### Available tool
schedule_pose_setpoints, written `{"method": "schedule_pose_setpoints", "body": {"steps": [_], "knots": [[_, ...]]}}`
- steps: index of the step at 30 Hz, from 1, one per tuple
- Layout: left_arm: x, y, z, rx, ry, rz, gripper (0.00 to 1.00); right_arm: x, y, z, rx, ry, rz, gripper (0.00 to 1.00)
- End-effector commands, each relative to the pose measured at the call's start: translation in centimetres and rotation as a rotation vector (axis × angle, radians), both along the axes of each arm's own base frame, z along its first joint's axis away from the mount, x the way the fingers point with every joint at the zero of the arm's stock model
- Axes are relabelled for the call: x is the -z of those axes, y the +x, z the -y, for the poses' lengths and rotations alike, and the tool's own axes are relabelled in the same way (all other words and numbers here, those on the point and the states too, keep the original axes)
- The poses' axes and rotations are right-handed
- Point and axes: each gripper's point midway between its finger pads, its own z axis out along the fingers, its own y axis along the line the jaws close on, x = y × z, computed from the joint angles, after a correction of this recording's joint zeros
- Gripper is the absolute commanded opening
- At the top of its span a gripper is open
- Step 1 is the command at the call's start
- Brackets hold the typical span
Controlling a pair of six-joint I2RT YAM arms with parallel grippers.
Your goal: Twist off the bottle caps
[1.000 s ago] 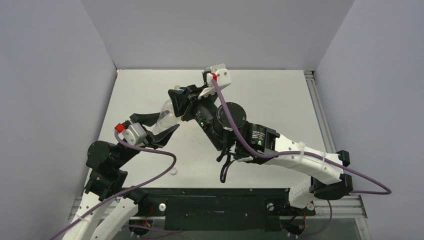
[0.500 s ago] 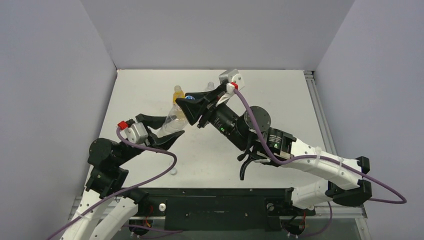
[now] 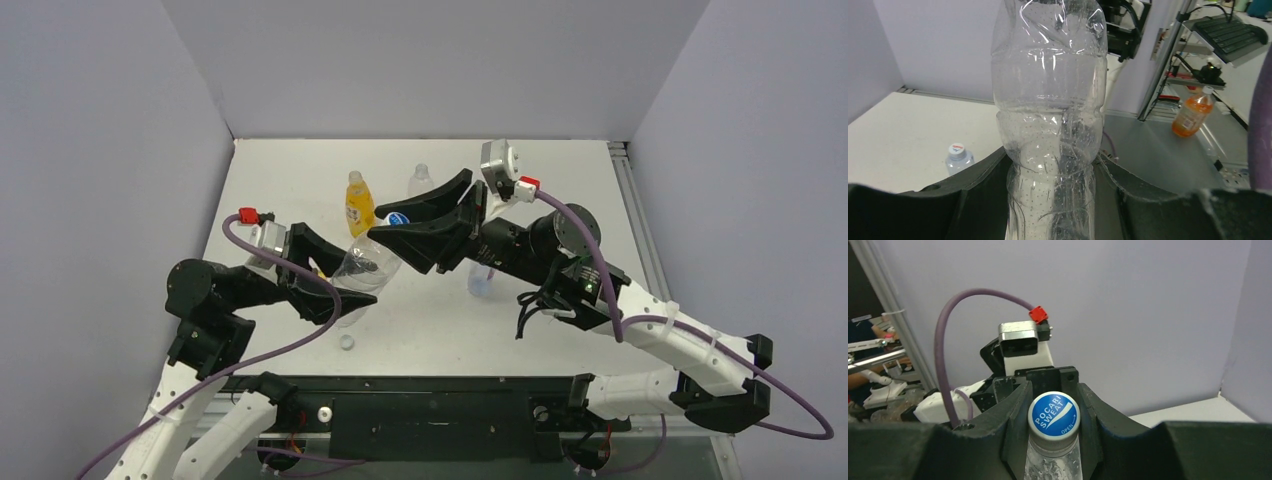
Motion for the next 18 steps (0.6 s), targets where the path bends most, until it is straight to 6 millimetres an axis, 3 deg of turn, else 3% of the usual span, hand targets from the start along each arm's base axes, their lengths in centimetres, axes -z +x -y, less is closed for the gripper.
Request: {"method": "schedule_pose_setpoints", "body": {"steps": [1,6,11,14,18], "knots": [[-1.6,-3.3,-0.1,0.171,0.004,-0.057,0.00,-4.2,-4.5,3.0,-0.160,0.077,0.172,0.00],[-2.0,-4.1,-0.2,0.200,0.008,-0.056,0.00,-4.4,-5.0,3.7,-0.205,0.078,0.209,0.00],[-1.9,-4.1,-0.4,0.181,0.011,-0.025,0.00,-5.3,-3.5,4.7,-0.130,0.112,0.193,0.00],[-1.6,-3.4,-0.3,0.149,0.009,-0.019,0.00,-5.5,-1.9,4.2,-0.072,0.108,0.140,0.00],[-1.6,-2.4,-0.1,0.108,-0.003,-0.003,0.00,-4.8,-1.8,2.6,-0.106,0.088,0.109,0.00]]}}
